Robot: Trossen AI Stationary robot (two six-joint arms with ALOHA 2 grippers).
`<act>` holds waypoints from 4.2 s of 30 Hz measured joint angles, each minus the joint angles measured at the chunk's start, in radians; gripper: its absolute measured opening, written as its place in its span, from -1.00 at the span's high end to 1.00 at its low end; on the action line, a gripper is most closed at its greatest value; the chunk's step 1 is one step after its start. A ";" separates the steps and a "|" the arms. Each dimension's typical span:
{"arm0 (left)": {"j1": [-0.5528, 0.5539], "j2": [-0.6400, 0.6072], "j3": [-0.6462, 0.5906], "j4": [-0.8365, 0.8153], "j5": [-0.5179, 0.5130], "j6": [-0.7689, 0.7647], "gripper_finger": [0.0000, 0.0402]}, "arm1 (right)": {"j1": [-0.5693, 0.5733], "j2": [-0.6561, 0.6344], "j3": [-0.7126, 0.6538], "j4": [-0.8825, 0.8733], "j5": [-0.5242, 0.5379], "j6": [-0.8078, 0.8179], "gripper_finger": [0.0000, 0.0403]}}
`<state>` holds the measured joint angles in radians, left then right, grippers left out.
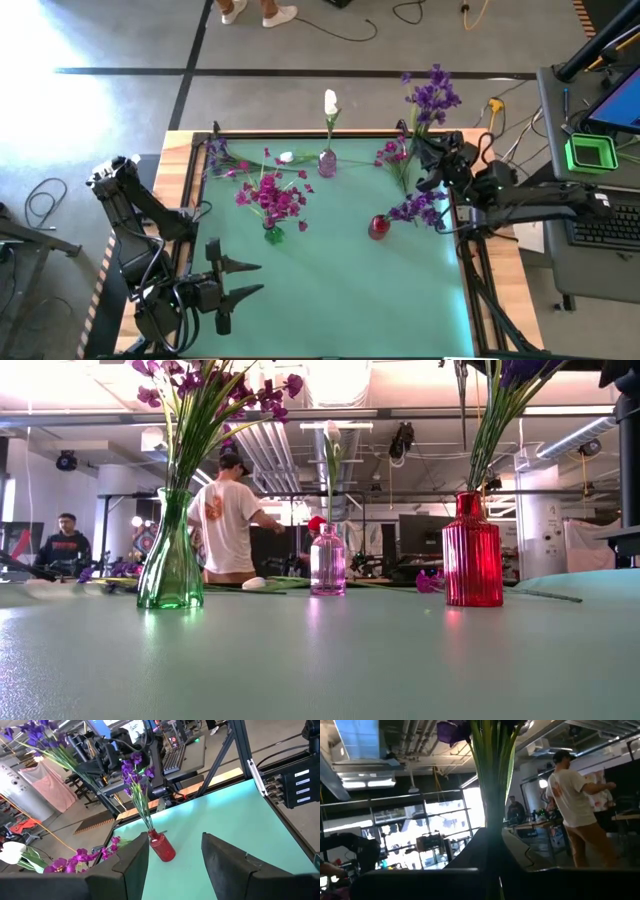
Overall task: Sort flowers into vase by color
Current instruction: Put the bottom violet flowers into the red flower vase
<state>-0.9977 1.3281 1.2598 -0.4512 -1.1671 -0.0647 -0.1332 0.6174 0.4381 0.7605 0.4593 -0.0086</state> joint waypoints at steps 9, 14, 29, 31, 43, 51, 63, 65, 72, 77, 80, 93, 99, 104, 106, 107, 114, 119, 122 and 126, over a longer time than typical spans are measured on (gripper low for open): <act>0.000 0.000 0.000 0.000 0.000 0.004 0.16 | -0.020 0.000 -0.062 0.027 -0.081 0.048 0.92; 0.000 0.000 0.000 0.001 0.000 0.004 0.16 | -0.021 0.000 -0.121 0.090 -0.103 0.093 0.91; 0.000 0.000 0.000 0.002 -0.002 0.023 0.16 | -0.020 0.114 -0.171 0.259 -0.228 0.178 0.92; 0.000 0.000 0.000 0.002 -0.002 0.030 0.16 | -0.020 0.144 -0.154 0.259 -0.251 0.182 0.92; 0.000 0.000 0.000 0.001 -0.002 0.030 0.16 | -0.020 0.224 -0.077 0.151 -0.324 0.194 0.92; 0.000 0.000 0.000 -0.001 -0.002 0.030 0.16 | -0.020 0.226 -0.092 0.162 -0.392 0.210 0.90; 0.000 0.000 0.000 -0.002 -0.002 0.030 0.16 | -0.019 0.274 -0.093 0.165 -0.436 0.221 0.90; 0.000 0.000 0.000 -0.002 -0.001 0.030 0.16 | -0.015 0.278 -0.093 0.165 -0.438 0.218 0.90; 0.000 0.000 0.000 -0.006 -0.001 0.030 0.16 | -0.015 0.289 -0.093 0.165 -0.498 0.174 0.89; 0.000 0.000 0.000 -0.009 -0.001 0.030 0.16 | -0.015 0.297 -0.094 0.160 -0.498 0.147 0.89; 0.000 0.000 0.000 -0.009 -0.001 0.030 0.16 | -0.015 0.301 -0.094 0.154 -0.498 0.146 0.89; 0.000 0.000 0.000 -0.009 -0.001 0.030 0.16 | -0.015 0.300 -0.094 0.105 -0.520 0.129 0.70; 0.000 0.000 0.000 -0.008 -0.001 0.030 0.16 | -0.015 0.300 -0.094 0.103 -0.520 0.131 0.53; 0.000 0.000 0.000 -0.008 -0.001 0.030 0.16 | -0.015 0.300 -0.094 0.102 -0.522 0.147 0.37; 0.000 0.000 0.000 -0.008 -0.001 0.030 0.16 | -0.015 0.300 -0.094 0.102 -0.522 0.147 0.29; 0.000 0.000 0.000 -0.008 -0.001 0.030 0.16 | -0.015 0.300 -0.094 0.101 -0.523 0.147 0.26; 0.000 0.000 0.000 -0.007 -0.001 0.030 0.16 | -0.015 0.299 -0.094 0.071 -0.522 0.148 0.09; 0.000 0.000 0.000 -0.005 -0.001 0.030 0.16 | -0.015 0.277 -0.070 0.029 -0.520 0.146 0.06; 0.000 0.000 0.000 -0.004 -0.001 0.030 0.16 | -0.016 0.257 -0.033 -0.051 -0.503 0.139 0.06; 0.004 0.000 0.000 -0.004 0.000 -0.019 0.16 | -0.016 0.235 0.039 -0.217 -0.450 0.132 0.03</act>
<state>-0.9941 1.3281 1.2602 -0.4557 -1.1672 -0.0838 -0.1493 0.8522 0.4775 0.5435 0.0095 0.1231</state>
